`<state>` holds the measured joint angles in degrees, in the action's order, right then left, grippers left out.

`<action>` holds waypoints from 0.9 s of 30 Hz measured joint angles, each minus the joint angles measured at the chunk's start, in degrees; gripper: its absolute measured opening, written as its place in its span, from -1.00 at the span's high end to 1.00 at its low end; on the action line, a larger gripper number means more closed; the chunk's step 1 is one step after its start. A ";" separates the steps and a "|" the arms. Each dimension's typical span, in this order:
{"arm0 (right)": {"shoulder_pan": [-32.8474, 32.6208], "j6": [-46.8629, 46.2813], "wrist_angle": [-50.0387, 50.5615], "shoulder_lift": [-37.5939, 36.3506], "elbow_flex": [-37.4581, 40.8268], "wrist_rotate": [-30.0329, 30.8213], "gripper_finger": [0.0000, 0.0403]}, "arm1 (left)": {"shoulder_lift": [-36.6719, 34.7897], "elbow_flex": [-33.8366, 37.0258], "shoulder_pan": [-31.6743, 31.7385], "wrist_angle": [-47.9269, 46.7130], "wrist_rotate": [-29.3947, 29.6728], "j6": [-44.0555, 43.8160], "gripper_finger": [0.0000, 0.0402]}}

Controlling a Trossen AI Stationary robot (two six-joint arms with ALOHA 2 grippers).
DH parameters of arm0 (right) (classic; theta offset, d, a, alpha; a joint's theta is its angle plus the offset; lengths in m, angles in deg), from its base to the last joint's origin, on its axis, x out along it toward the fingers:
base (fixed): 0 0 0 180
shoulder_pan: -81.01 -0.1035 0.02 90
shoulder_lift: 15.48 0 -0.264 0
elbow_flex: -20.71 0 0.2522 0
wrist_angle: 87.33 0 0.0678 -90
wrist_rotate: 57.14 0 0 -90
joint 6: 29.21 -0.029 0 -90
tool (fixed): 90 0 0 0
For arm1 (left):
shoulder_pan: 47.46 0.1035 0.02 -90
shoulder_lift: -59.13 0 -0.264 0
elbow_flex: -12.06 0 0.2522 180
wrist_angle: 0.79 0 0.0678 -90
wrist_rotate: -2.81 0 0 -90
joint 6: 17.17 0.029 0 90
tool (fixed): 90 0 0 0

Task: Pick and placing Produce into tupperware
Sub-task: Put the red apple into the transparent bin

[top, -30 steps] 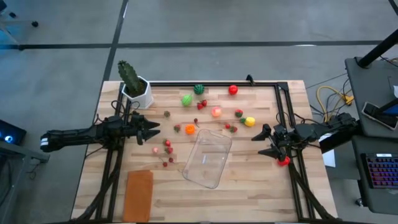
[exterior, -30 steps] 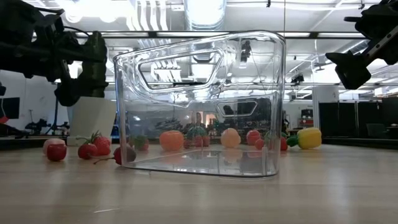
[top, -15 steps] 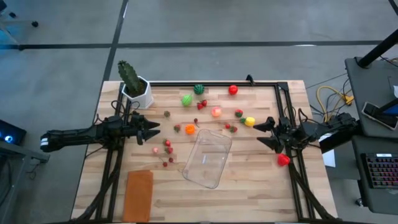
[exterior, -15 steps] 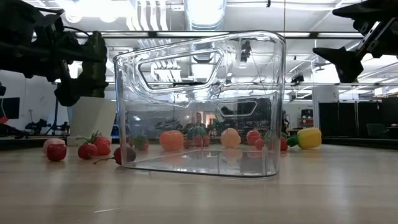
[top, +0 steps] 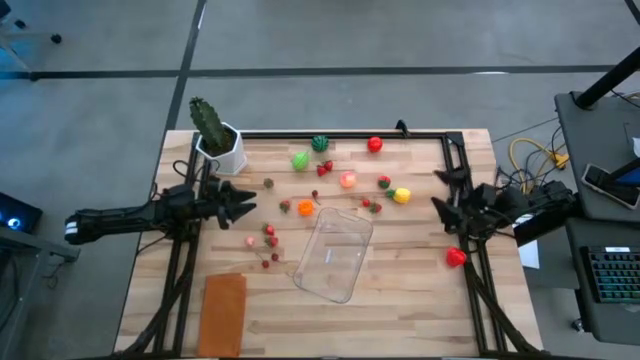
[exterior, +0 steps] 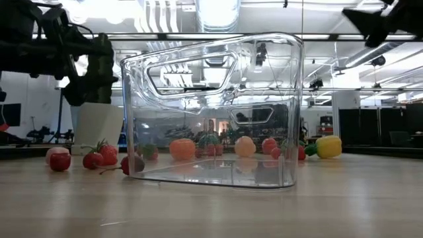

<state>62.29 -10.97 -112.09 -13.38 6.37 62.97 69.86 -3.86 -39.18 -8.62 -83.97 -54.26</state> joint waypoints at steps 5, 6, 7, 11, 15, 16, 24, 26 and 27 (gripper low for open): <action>0.00 5.12 -1.19 1.27 0.00 4.52 -0.78 | 0.01 0.00 0.00 4.68 3.62 5.36 -0.38; 0.00 3.33 -0.98 2.01 0.00 7.00 -0.78 | -0.01 0.00 0.00 5.35 5.04 8.24 -0.38; 0.02 1.92 -0.92 2.94 0.00 9.15 -0.78 | 0.01 0.00 0.00 6.11 6.41 11.62 -0.38; 0.02 4.02 -0.57 7.55 -1.74 10.82 -0.78 | 0.00 0.00 0.00 9.65 13.41 23.91 -0.38; 0.10 16.60 -0.26 15.74 -8.11 10.88 -0.78 | 0.01 0.00 0.00 15.63 20.40 31.52 -0.38; 0.31 20.21 -0.02 18.21 -10.42 11.55 -0.78 | 0.01 0.00 0.00 17.29 21.70 32.67 -0.38; 8.19 13.64 2.27 37.28 -27.16 46.56 -0.78 | 0.06 0.00 0.00 20.24 22.82 34.44 -0.38; 11.19 7.29 2.24 40.72 -30.23 57.72 -0.78 | 0.12 0.00 0.00 20.18 21.75 34.41 -0.38; 12.40 6.39 2.31 42.29 -31.63 59.61 -0.78 | 0.12 0.00 0.00 20.15 20.71 34.38 -0.38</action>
<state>74.69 -4.58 -109.78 28.91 -25.26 122.57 69.98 -3.86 -39.18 11.53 -63.26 -19.87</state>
